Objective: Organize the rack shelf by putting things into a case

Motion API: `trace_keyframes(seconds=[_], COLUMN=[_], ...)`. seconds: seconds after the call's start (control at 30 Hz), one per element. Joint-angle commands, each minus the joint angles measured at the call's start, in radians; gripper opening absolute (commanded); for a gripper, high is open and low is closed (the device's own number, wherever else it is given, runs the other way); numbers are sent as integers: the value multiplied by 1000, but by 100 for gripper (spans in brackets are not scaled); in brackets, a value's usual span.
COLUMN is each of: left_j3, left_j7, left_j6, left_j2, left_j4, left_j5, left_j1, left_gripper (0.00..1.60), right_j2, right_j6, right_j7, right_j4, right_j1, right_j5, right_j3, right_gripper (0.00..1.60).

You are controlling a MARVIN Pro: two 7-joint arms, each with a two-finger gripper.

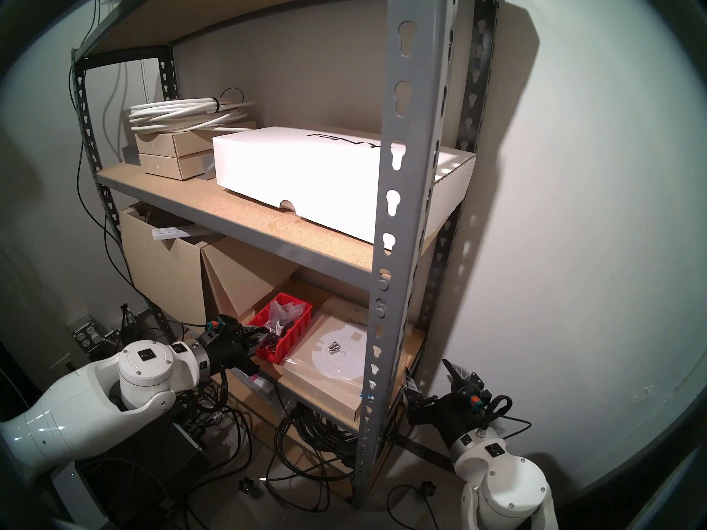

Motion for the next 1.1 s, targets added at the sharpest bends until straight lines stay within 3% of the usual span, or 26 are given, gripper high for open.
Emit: trace_keyframes(seconds=[0.0, 0.13, 0.4, 0.7, 0.83, 0.93, 1.07], left_j3=[-68, -91, -103, -12, 23, 43, 63], left_j7=[-10, -19, -34, -49, -49, -49, -74], left_j6=[-34, -42, -36, -3, 12, 21, 40], left_j2=[57, 84, 99, 16, -12, -34, -49], left_j4=[-102, -157, -214, -190, -189, -179, -164], left_j5=[-47, -77, -116, -75, -51, -34, -28], left_j1=[14, 37, 67, 19, -3, -21, -48], left_gripper=[58, 49, 57, 54, 62, 77, 78], right_j2=[1, 1, 0, -1, -1, -1, -2], right_j6=[-4, -4, -4, -4, -4, -4, -4], right_j7=[-1, -1, 0, 1, 1, 1, 1], right_j4=[-20, -20, -21, -21, -21, -21, -21], right_j1=[5, 5, 5, 5, 5, 5, 5], right_j5=[0, -1, -1, -2, -2, -2, -2], right_j3=[1, 2, 2, 2, 2, 2, 3], right_gripper=[160, 160, 160, 160, 160, 160, 160])
